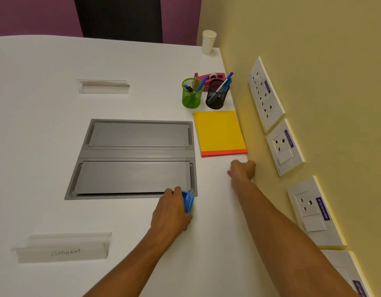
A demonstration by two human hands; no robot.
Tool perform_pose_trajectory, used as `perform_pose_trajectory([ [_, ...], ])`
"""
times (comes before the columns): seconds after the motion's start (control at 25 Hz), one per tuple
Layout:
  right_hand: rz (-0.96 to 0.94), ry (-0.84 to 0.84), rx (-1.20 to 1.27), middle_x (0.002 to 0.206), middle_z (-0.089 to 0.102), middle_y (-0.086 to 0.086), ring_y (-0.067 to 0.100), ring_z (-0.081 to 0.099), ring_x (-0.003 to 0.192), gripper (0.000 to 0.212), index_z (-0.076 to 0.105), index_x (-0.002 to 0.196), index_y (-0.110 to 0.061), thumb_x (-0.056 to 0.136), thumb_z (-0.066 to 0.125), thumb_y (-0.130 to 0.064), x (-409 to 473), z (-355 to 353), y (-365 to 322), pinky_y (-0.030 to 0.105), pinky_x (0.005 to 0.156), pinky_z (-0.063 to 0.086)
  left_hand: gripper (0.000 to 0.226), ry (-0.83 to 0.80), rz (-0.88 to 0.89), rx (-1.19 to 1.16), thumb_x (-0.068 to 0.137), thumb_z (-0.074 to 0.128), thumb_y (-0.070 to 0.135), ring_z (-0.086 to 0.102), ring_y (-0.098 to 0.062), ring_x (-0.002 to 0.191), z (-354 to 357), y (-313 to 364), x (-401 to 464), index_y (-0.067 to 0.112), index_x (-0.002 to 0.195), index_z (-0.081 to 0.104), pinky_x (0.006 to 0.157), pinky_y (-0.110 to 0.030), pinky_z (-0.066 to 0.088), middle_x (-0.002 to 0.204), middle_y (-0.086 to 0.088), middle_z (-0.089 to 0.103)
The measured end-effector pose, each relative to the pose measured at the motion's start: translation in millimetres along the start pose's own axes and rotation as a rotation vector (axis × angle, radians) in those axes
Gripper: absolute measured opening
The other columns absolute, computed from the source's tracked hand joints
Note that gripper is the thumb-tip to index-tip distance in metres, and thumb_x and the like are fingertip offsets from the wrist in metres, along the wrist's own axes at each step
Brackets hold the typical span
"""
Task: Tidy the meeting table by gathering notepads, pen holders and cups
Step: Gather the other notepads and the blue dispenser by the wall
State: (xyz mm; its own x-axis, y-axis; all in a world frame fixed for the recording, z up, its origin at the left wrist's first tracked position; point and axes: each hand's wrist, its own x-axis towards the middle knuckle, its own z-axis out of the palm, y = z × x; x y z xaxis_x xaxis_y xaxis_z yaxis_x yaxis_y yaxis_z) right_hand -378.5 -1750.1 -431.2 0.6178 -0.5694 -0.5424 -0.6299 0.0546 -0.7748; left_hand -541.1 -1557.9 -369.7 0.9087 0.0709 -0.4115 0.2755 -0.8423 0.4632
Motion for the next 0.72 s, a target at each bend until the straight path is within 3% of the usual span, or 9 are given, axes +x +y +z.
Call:
perform_pose_trajectory([
  [0.08,-0.082,0.001,0.003,0.122,0.054,0.005,0.029,0.067,0.103,0.060,0.037,0.146,-0.015,0.091,0.058,-0.004,-27.4,-21.0,17.9,0.039,0.087,0.058,0.071,-0.022,0.017,0.021,0.082,0.076,0.028,0.056,-0.022,0.113,0.4,9.7,13.4,0.014,0.140,0.037,0.086,-0.030,0.051,0.130,-0.008,0.050],
  [0.2,-0.274,-0.009,-0.093,0.115,0.059,0.003,0.025,0.065,0.097,0.046,0.050,0.133,-0.017,0.090,0.061,-0.005,-54.2,-66.1,78.5,0.037,0.082,0.059,0.066,-0.028,0.079,0.005,0.080,0.076,0.018,0.057,-0.023,0.110,5.7,25.4,29.4,0.010,0.135,0.040,0.086,-0.031,0.050,0.125,-0.010,0.053],
  [0.28,-0.363,-0.002,-0.125,0.109,0.060,0.002,0.020,0.063,0.091,0.042,0.054,0.130,-0.017,0.091,0.061,-0.003,-74.1,-90.7,110.9,0.019,0.074,0.053,0.058,-0.034,0.137,0.020,0.079,0.075,0.012,0.057,-0.023,0.108,7.7,36.6,40.3,0.007,0.128,0.045,0.083,-0.030,0.049,0.123,-0.010,0.056],
  [0.36,-0.450,-0.015,-0.152,0.106,0.060,0.000,0.014,0.061,0.087,0.041,0.056,0.128,-0.020,0.092,0.062,-0.002,-102.2,-105.9,141.5,0.010,0.069,0.049,0.053,-0.036,0.209,0.051,0.079,0.075,0.010,0.057,-0.023,0.108,4.9,43.5,51.5,0.008,0.124,0.048,0.083,-0.031,0.049,0.123,-0.010,0.057],
  [0.72,-0.664,-0.003,-0.248,0.102,0.057,-0.019,0.014,0.059,0.089,0.051,0.059,0.124,-0.021,0.084,0.068,0.009,-154.9,-142.5,219.5,0.012,0.076,0.047,0.058,-0.219,0.469,0.179,0.078,0.072,0.003,0.054,-0.027,0.115,30.3,78.0,69.1,0.012,0.131,0.051,0.095,-0.041,0.049,0.126,-0.010,0.057],
])
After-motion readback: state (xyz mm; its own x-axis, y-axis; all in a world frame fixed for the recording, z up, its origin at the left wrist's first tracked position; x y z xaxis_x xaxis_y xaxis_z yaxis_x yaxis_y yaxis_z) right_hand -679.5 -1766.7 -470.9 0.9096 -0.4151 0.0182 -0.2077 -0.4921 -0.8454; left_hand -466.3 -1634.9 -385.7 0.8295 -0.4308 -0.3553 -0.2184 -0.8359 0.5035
